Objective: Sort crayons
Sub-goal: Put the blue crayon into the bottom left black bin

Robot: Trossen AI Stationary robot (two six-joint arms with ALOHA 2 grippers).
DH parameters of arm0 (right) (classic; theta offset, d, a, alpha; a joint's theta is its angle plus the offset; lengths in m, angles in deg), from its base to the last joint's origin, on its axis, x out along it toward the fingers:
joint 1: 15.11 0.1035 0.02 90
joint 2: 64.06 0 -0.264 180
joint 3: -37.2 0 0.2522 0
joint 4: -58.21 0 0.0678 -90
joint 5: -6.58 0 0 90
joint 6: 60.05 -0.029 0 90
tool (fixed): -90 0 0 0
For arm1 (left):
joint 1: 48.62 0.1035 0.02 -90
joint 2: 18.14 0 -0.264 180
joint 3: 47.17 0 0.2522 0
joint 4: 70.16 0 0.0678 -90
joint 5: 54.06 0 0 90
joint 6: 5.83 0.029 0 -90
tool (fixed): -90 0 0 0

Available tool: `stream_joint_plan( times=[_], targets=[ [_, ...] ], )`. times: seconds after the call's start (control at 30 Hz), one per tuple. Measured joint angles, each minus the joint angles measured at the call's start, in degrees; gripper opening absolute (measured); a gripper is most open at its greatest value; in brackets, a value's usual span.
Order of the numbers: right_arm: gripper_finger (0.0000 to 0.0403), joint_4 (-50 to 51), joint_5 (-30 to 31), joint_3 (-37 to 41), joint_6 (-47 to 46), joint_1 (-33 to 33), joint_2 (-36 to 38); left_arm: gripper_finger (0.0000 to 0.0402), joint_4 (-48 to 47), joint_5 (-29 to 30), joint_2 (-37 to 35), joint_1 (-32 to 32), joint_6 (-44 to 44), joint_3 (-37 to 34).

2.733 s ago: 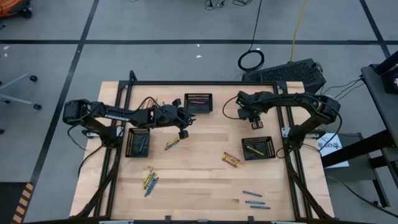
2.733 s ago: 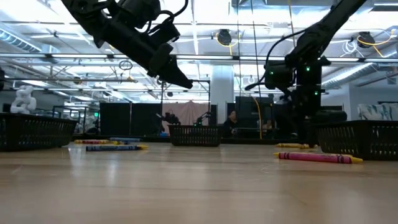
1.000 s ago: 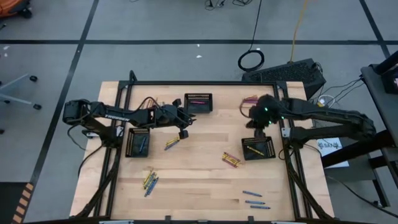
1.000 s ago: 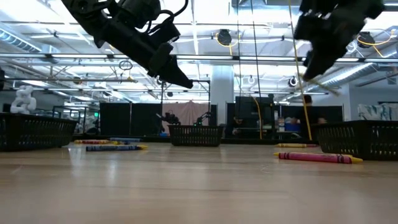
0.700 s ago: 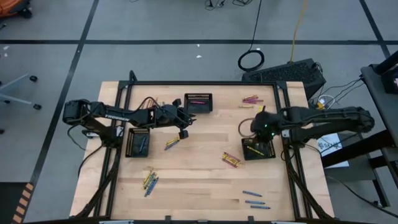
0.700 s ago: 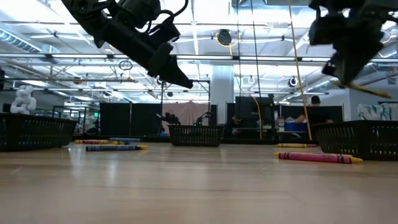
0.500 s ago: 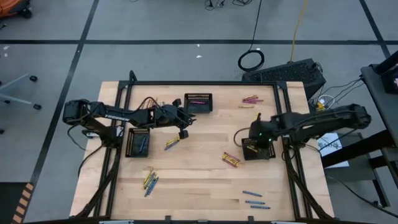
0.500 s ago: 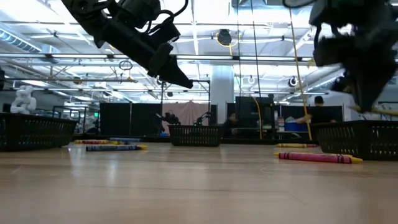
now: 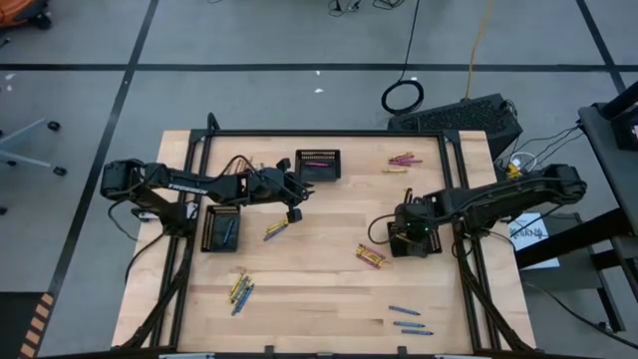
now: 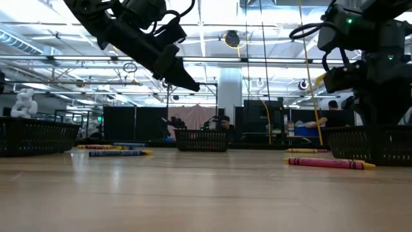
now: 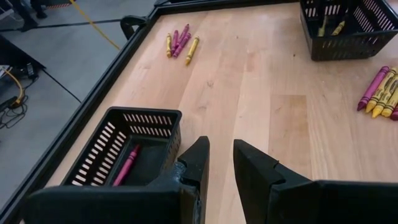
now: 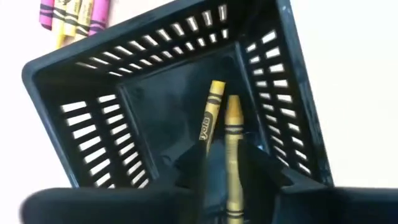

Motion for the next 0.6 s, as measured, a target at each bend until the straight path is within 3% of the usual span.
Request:
stream_joint_plan(
  times=[0.17,0.37,0.6],
  targets=[
    [0.0122,2.28,2.51,-2.09,-1.21,0.01,0.00,0.0070,0.02,0.01,0.00,0.02,0.00,0.00],
    [0.0113,1.53,9.47,-6.51,-3.09,2.38,1.69,0.0070,0.03,0.00,0.00,0.02,-0.04,0.00],
    [0.0092,-18.42,18.41,-5.69,-7.25,9.30,3.32,0.0070,0.22,0.00,0.00,0.02,-1.32,0.00]
  ],
)
